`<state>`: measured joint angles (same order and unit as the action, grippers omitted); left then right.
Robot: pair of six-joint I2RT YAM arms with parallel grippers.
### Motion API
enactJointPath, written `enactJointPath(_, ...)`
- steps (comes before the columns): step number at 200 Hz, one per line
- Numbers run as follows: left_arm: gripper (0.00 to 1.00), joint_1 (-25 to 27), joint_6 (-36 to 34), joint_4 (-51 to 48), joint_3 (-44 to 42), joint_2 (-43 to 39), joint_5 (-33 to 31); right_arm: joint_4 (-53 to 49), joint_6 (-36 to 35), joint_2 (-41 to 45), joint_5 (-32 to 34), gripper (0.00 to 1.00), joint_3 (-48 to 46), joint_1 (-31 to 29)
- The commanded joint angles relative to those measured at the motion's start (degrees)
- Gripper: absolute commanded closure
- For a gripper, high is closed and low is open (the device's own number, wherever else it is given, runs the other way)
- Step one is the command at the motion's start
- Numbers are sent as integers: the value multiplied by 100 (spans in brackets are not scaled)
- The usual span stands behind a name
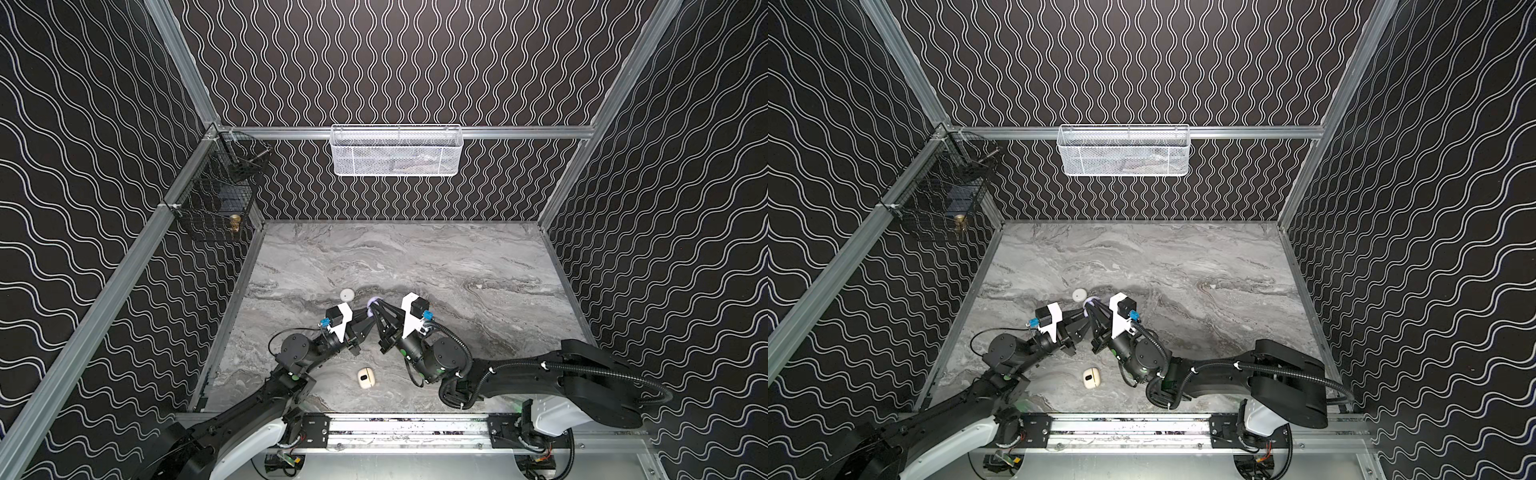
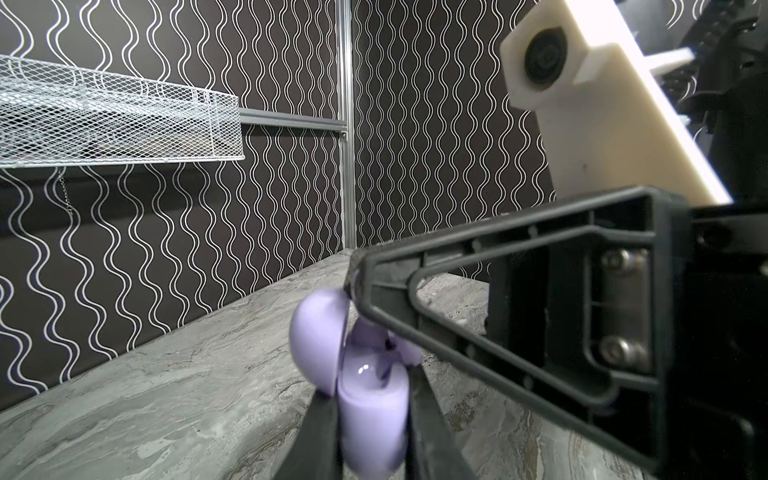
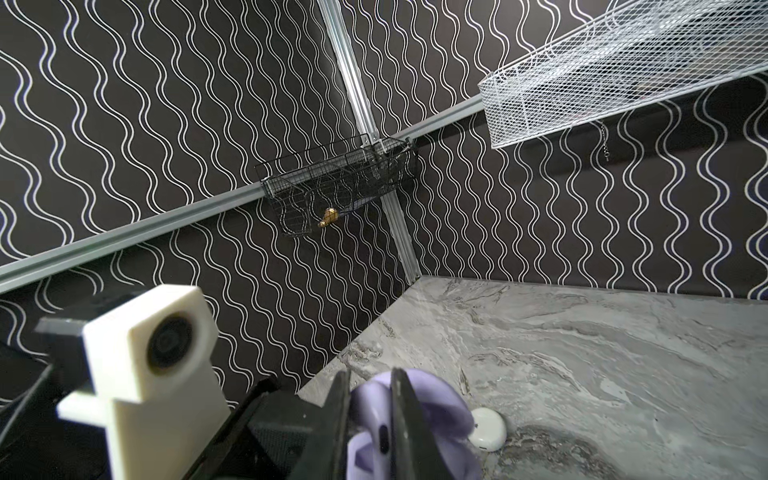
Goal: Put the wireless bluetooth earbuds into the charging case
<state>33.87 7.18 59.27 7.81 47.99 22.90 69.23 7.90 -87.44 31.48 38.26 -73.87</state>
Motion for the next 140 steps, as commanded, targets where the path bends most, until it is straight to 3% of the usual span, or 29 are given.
enactJointPath(1,100,6,66,377,1,-25,22,515,-149,-102,85,86,-29,-5)
enactJointPath(49,100,1,38,376,1,-3,31,1000,-357,-389,174,87,26,-5)
enactJointPath(140,100,-3,-41,416,-43,-8,-24,997,-266,-596,384,87,239,-19)
